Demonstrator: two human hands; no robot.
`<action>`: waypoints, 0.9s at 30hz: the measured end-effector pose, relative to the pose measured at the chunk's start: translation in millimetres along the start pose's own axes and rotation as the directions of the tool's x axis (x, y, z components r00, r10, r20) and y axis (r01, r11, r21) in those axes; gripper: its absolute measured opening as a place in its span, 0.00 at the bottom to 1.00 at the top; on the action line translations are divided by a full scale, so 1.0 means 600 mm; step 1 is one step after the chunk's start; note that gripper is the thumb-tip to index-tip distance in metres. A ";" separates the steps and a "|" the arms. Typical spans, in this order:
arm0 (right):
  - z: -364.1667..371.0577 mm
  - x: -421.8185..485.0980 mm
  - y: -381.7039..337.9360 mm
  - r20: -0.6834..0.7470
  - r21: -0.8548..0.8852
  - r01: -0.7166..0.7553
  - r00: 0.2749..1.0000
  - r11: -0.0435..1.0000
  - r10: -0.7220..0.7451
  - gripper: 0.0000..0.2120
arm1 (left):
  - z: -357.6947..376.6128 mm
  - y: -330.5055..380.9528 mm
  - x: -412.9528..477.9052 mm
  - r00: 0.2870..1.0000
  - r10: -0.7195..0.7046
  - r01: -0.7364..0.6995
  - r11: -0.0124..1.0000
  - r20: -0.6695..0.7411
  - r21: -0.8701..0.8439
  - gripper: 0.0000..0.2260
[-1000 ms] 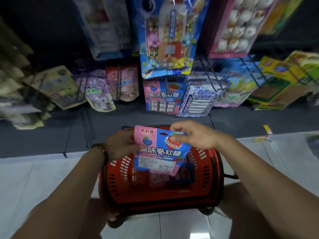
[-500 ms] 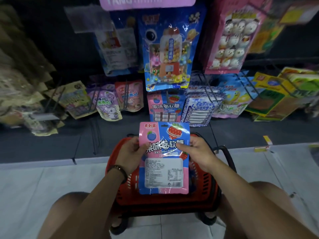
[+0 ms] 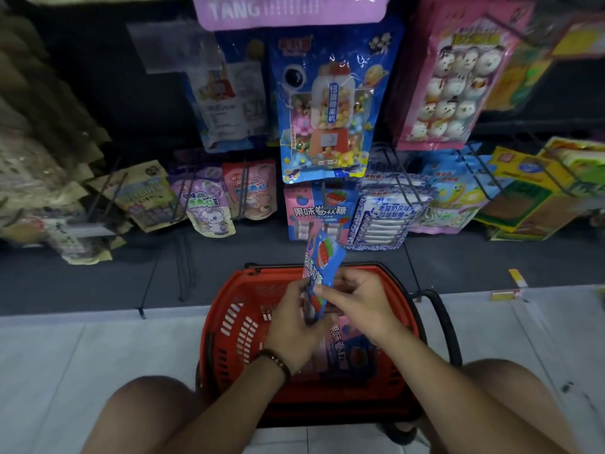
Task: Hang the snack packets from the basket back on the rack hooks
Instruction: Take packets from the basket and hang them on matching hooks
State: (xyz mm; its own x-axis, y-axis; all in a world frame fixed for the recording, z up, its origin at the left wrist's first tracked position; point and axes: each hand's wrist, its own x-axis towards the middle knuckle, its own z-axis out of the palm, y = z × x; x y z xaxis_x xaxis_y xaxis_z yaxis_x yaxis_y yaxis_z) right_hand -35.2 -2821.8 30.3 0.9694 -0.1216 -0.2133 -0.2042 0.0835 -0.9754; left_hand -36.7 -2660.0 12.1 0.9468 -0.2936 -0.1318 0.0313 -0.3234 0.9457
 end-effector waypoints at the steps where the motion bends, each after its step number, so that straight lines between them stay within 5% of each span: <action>1: -0.002 0.002 0.000 0.042 0.005 0.013 0.999 1.000 -0.014 0.11 | -0.007 0.001 0.006 0.999 0.010 -0.009 1.000 -0.039 0.011 0.23; 5: -0.007 0.010 -0.009 0.096 -0.038 0.035 0.995 0.999 -0.031 0.14 | -0.037 -0.004 0.032 0.978 -0.108 0.101 0.994 -0.176 -0.051 0.12; 9: -0.024 0.031 -0.005 -0.193 -0.182 0.009 0.980 0.983 -0.045 0.20 | -0.048 -0.011 0.046 0.959 -0.253 0.216 0.945 -0.130 -0.247 0.09; 12: -0.040 0.043 -0.003 -0.242 -0.116 -0.020 0.970 0.993 -0.009 0.26 | -0.057 -0.009 0.048 0.961 -0.266 0.234 0.928 -0.076 -0.290 0.10; 21: -0.035 0.023 -0.001 -0.214 -0.041 -0.010 0.977 0.999 0.001 0.11 | -0.060 -0.008 0.043 0.977 -0.193 0.149 0.922 -0.090 -0.357 0.11; 24: -0.038 0.023 0.001 -0.239 -0.074 0.021 0.970 0.997 -0.038 0.08 | -0.055 -0.013 0.047 0.966 -0.189 0.129 0.944 -0.176 -0.305 0.06; 27: -0.045 0.029 0.006 -0.270 -0.155 0.074 0.956 0.985 -0.114 0.10 | -0.059 -0.018 0.064 0.961 -0.099 0.086 0.994 -0.258 -0.063 0.06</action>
State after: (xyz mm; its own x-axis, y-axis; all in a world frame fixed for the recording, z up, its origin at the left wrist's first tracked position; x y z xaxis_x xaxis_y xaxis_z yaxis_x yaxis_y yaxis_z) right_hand -22.7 -2850.1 21.9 0.9133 -0.3927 -0.1078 -0.1506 -0.0797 -0.9854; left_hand 10.9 -2636.1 7.6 0.9894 -0.0183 -0.1437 0.1323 -0.2905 0.9477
